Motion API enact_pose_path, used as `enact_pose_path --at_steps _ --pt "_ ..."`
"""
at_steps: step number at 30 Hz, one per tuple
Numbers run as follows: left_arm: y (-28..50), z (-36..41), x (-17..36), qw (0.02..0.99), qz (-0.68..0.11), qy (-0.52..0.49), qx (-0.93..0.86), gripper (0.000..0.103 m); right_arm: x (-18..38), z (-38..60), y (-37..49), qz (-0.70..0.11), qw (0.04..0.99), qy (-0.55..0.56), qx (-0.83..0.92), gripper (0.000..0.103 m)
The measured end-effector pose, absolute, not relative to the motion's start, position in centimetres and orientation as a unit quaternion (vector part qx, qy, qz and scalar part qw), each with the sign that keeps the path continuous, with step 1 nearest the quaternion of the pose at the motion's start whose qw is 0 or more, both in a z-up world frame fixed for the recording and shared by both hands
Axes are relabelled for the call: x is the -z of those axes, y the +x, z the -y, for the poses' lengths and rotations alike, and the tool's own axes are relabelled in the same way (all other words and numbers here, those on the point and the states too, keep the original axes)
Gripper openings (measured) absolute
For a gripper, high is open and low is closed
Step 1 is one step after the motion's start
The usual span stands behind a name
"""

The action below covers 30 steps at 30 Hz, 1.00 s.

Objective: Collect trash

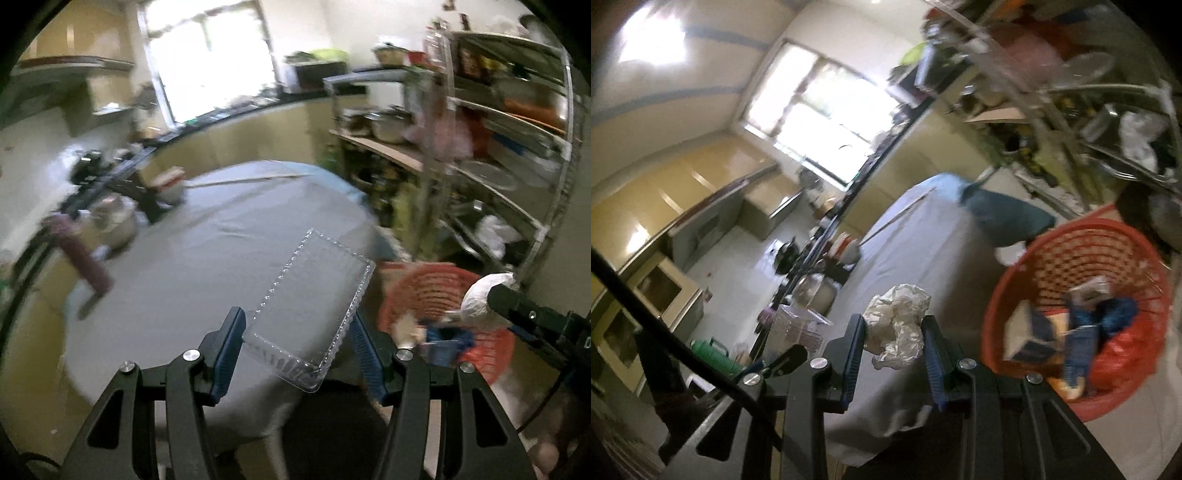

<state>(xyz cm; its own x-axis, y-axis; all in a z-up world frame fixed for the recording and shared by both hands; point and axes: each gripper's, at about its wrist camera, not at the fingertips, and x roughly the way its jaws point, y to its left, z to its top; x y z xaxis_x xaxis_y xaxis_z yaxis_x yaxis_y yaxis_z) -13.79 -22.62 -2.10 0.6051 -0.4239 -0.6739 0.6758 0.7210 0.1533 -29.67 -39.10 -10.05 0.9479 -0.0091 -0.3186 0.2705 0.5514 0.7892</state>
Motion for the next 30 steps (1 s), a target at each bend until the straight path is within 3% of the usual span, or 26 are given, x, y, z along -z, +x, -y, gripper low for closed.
enact_pose_path --at_steps 9,17,19,20,30 --pt "-13.3 32.8 6.9 0.789 -0.39 0.244 0.406 0.06 14.7 45.8 -31.0 -0.204 0.839 0.481 0.153 0.035" --pt "-13.6 37.0 9.8 0.748 -0.428 0.26 0.436 0.062 16.8 48.4 -31.4 -0.226 0.821 0.487 0.195 0.039" --pt "-13.8 37.8 9.9 0.741 -0.426 0.266 0.445 0.062 16.8 48.9 -31.6 -0.225 0.817 0.494 0.193 0.052" --pt "-14.0 38.0 9.9 0.739 -0.427 0.269 0.447 0.062 16.8 49.0 -31.7 -0.222 0.815 0.498 0.195 0.066" --pt "-13.6 33.9 7.1 0.774 -0.389 0.263 0.425 0.064 13.9 47.4 -33.3 -0.194 0.84 0.467 0.198 0.067"
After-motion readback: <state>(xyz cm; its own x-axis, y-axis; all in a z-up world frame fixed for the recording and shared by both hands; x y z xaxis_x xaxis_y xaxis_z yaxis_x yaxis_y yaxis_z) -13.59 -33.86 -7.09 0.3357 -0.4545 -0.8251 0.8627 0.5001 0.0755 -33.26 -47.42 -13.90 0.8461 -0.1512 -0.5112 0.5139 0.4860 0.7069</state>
